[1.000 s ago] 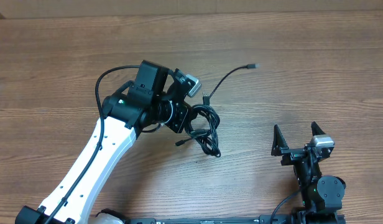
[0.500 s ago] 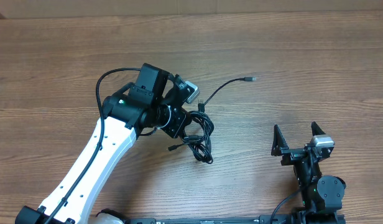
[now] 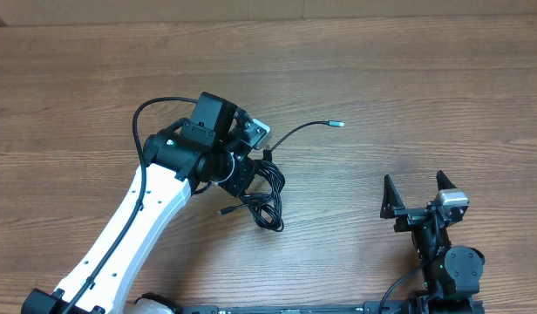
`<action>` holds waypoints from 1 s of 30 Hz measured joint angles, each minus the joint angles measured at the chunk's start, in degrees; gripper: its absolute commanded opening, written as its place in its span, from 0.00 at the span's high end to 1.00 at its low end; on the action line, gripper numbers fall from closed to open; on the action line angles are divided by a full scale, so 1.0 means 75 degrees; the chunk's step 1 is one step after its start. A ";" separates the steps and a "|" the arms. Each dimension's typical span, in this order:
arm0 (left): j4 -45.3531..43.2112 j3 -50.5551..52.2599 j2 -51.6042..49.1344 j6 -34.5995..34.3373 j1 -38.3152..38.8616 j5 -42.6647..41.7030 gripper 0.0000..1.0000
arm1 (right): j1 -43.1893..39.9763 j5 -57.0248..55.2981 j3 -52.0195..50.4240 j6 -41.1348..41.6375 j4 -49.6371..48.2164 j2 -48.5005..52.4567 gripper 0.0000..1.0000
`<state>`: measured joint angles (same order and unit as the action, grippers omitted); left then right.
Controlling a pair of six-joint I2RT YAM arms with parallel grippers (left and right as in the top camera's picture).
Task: Untangle cables
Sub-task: 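Hold the lifted cable bundle up with the left gripper, then move the right gripper toward the bundle held by the left gripper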
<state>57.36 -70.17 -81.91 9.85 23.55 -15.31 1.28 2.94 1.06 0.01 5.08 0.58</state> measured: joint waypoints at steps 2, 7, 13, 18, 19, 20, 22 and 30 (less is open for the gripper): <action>0.0000 0.0000 0.0000 -0.0015 0.0000 0.0143 0.96 | 0.0000 0.0003 0.0000 0.0003 0.0000 0.0000 0.00; -0.0012 0.0000 0.0000 -0.0210 0.0000 0.0347 0.96 | 0.0000 0.0172 0.0000 0.0930 -0.0012 0.0000 0.00; -0.0020 0.0000 0.0000 -0.0670 0.0000 0.0437 0.96 | 0.0000 0.1218 0.0000 0.3013 -0.0149 0.0000 0.00; -0.0006 0.0000 0.0000 -0.0997 0.0000 0.0455 0.96 | 0.0000 0.2594 0.0035 0.3611 0.0134 0.0000 0.00; -0.0009 0.0000 0.0000 -0.1067 0.0000 0.0455 0.96 | 0.0000 0.2806 0.0087 0.3669 0.0408 0.0000 0.00; -0.0012 0.0000 0.0000 -0.1113 0.0000 0.0449 0.96 | 0.0000 0.2981 0.0213 0.3727 0.0705 0.0006 0.00; -0.0020 0.0000 0.0000 -0.1157 0.0000 0.0443 0.96 | -0.0003 0.3171 0.0560 0.3762 0.1408 0.0006 0.00; -0.0023 -0.0003 0.0000 -0.1274 0.0000 0.0052 0.96 | 0.0000 0.3381 0.3019 0.2978 0.4188 0.0283 0.00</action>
<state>57.19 -70.19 -81.91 0.30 23.55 -14.92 1.28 28.29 23.70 22.35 36.49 2.70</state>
